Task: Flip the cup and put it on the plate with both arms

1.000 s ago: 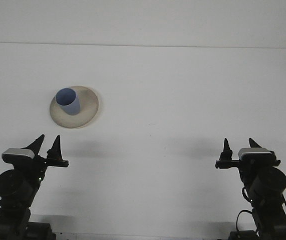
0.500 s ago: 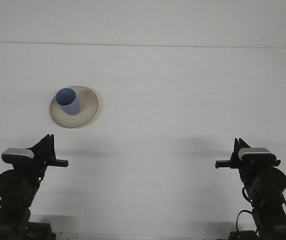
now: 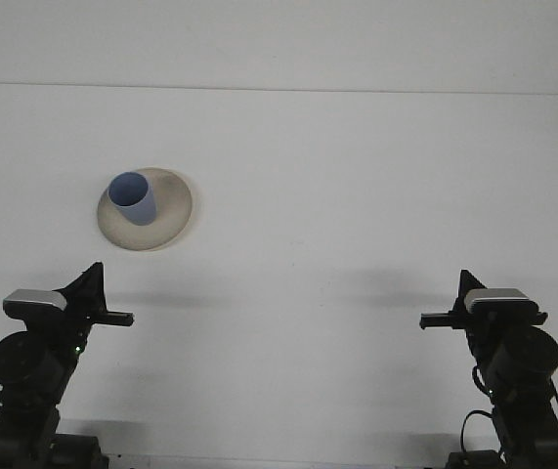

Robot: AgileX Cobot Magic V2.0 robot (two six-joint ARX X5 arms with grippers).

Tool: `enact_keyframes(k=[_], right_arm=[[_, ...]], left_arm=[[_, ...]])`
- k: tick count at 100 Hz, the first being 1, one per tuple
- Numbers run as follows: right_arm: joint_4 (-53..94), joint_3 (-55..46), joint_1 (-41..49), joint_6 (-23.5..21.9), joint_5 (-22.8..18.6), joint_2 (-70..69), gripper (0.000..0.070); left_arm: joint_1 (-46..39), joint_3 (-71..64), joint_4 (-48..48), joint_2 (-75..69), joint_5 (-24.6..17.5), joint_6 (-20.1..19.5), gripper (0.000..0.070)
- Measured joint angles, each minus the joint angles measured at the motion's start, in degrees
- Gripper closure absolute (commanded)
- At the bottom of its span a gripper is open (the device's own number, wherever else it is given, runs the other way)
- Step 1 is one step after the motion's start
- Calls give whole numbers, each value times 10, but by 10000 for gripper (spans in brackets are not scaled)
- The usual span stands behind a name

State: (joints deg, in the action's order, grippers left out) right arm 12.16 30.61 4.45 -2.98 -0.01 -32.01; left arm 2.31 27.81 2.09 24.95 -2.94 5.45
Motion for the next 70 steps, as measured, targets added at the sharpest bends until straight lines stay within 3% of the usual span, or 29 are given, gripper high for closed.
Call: enact_keyframes(k=[47,70], right_arm=[[0,0,0,0,0,0,700],[0,0,0,0,0,0,700]], left_arm=[[0,0,0,-3,0,0,689],[0,-10,-22,-39,0,-19,689]])
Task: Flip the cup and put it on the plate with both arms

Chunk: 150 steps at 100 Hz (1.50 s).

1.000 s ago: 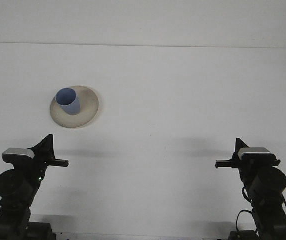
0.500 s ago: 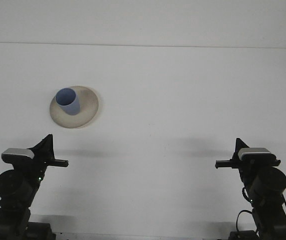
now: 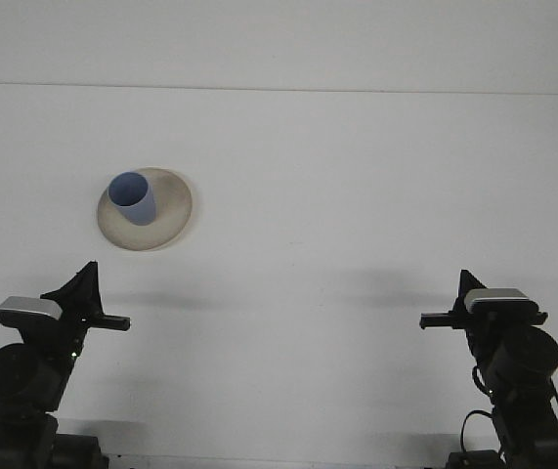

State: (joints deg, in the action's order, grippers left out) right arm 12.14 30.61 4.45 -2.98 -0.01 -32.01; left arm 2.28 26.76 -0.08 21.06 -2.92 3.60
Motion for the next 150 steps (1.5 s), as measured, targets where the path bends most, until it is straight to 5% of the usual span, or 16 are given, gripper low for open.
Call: enact_keyframes(k=[25,57,150], right_arm=[[0,0,0,0,0,0,700],[0,0,0,0,0,0,700],[0,0,0,0,0,0,700]], left_arm=[[0,-142,-92,-106,0,-11,689],[-4,-247,-98,-200,15,-11,689],[-6,-249,-111,-208,15,-11,689]])
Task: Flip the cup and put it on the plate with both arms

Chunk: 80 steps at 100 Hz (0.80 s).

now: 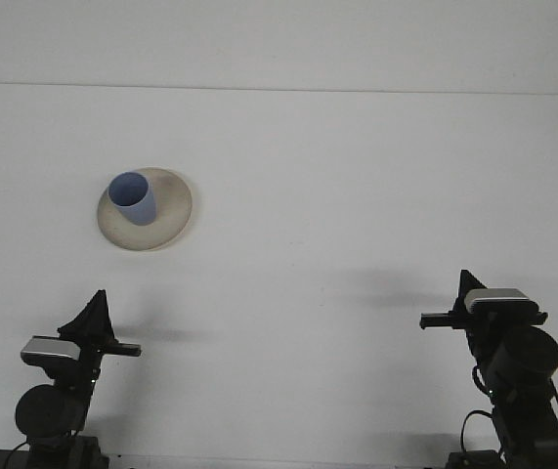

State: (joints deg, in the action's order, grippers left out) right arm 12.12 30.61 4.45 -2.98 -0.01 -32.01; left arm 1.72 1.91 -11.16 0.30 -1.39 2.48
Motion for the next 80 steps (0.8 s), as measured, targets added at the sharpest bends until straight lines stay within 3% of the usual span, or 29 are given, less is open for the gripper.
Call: enact_keyframes(k=[46,80], right_arm=[[-25,-9,0,1,0,46,700],[-116,-147,0,11,0,200,700]], left_arm=[[0,0,0,0,0,0,689],[0,0,0,0,0,0,689]])
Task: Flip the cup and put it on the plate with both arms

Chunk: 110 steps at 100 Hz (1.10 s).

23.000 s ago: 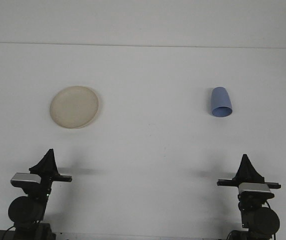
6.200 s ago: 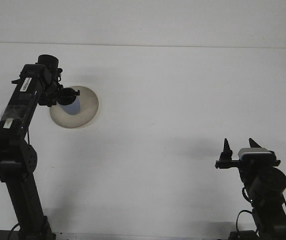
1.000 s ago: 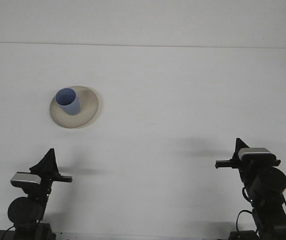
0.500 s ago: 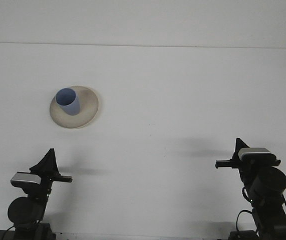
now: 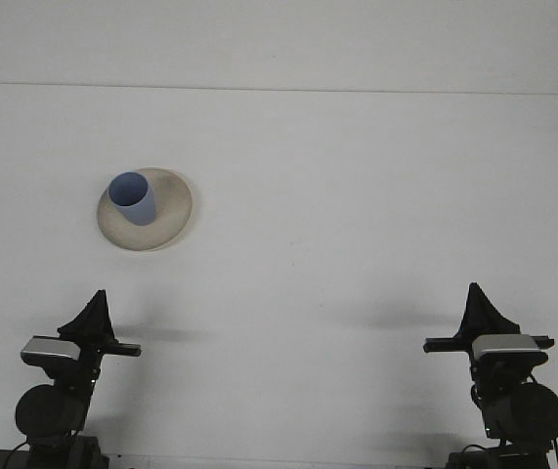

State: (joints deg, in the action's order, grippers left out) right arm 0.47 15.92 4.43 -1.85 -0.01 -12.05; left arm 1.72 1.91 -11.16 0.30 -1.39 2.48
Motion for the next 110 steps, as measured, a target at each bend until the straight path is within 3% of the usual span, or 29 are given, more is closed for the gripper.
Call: enact_keyframes(k=[25,110], right_arm=[[2,-68,-17,0,0,122,700],[-38,-151,-30,0,0,119,700]], left_arm=[[0,0,0,0,0,0,689],[0,0,0,0,0,0,689]])
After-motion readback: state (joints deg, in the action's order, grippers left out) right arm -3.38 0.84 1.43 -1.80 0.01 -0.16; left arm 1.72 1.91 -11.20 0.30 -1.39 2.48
